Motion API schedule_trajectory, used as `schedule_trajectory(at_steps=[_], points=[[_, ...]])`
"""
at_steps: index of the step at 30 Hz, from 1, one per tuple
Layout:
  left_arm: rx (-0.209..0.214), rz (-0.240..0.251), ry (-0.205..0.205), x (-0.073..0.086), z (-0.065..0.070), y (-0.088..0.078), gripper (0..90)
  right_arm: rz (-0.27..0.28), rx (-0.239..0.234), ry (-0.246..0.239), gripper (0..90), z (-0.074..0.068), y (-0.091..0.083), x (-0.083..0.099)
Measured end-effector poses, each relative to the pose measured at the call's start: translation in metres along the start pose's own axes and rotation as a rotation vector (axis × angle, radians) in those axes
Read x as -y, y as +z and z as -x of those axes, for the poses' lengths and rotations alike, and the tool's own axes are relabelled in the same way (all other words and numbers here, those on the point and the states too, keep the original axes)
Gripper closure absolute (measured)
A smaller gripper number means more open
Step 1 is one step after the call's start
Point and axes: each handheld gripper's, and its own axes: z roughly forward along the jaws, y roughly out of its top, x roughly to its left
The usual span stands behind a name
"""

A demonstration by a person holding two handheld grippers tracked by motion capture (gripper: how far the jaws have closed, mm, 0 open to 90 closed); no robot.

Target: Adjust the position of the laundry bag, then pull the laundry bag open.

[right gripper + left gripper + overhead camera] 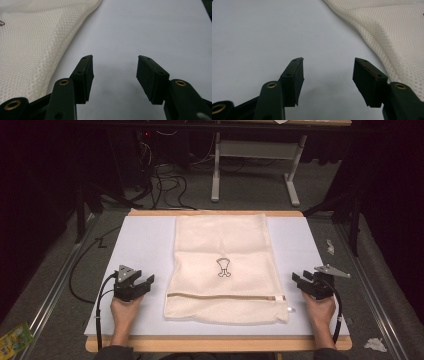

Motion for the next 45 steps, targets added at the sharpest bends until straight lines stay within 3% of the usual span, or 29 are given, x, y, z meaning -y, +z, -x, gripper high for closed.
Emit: schedule_trajectory(at_steps=[3,8,11,18,19,24,27,34,45], points=[[0.005,0.017,-0.014,-0.001,0.002,-0.001,41.9,-0.012,-0.004,-0.015,48.1,-0.001,0.002,-0.001],[0.005,0.011,-0.029,-0.003,0.003,0.001,43.3,-0.011,-0.005,0.003,49.6,0.0,0.001,-0.001],[0.008,0.033,-0.011,-0.005,0.008,-0.001,48.3,-0.004,-0.018,-0.004,51.4,0.0,0.0,-0.001],[0.033,0.056,0.016,-0.013,0.02,-0.006,46.4,0.008,-0.035,-0.007,53.4,0.001,-0.002,-0.001],[0.053,0.064,0.016,-0.016,0.025,-0.006,45.8,0.023,-0.036,-0.015,53.8,0.001,-0.004,-0.001],[0.066,0.044,0.046,-0.025,0.034,-0.007,43.3,0.077,-0.045,-0.016,53.8,-0.001,-0.013,-0.003],[0.086,0.041,0.032,-0.029,0.034,-0.009,41.3,0.069,-0.07,-0.013,57.8,-0.002,-0.015,-0.004],[0.094,0.012,0.049,-0.027,0.037,-0.007,39.7,0.058,-0.091,-0.033,57.5,-0.007,-0.017,-0.003],[0.13,0.006,0.079,-0.036,0.055,-0.006,41.2,0.048,-0.113,-0.067,55.1,-0.015,-0.028,-0.002]])
